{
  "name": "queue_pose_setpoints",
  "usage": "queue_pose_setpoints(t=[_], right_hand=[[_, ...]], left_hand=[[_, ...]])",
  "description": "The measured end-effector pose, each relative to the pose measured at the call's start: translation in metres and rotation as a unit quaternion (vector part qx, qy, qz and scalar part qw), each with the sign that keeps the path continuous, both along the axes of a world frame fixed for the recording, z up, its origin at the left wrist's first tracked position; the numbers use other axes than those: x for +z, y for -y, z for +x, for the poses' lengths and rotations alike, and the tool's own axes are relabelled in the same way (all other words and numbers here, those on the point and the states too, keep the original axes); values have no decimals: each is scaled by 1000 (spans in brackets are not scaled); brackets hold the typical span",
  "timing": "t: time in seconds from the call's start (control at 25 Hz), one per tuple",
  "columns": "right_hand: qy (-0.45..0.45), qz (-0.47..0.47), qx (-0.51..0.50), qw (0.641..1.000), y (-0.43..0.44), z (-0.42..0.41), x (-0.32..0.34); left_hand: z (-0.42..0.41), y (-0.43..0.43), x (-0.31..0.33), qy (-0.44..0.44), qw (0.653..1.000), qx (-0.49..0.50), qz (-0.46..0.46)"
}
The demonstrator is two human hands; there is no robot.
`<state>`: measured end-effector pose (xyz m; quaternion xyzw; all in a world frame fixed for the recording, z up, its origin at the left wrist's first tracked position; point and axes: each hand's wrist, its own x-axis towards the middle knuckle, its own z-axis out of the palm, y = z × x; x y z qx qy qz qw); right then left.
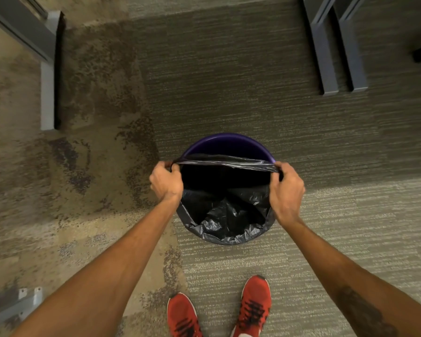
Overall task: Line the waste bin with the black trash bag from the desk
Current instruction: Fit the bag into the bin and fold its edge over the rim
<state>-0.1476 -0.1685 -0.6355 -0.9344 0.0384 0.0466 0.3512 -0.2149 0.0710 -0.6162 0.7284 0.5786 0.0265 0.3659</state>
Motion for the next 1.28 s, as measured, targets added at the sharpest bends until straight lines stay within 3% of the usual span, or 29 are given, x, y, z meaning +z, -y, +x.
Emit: queue_pose_setpoints(t=[0.2,0.4,0.64,0.8,0.96,1.28], right_hand=[[-53,73,-35,995,-1,23,-8],[-94,89,8,991,0,45,-14],[-142,191,-20,971,1,61,-21],[-147,212,-11,966,5,68,-24],[-130,201,-16,971,8,73,-29],[-134,88,52,986,9,93,-24]], left_hand=[[9,-1,-7,-31,996,-75,-31],[34,-4,-13,-65,987,-143,-29],[60,-9,-21,-12,973,-230,12],[64,-16,-34,82,980,-148,-102],[60,-12,-40,150,977,-93,-120],[71,-5,-45,124,985,-32,-111]])
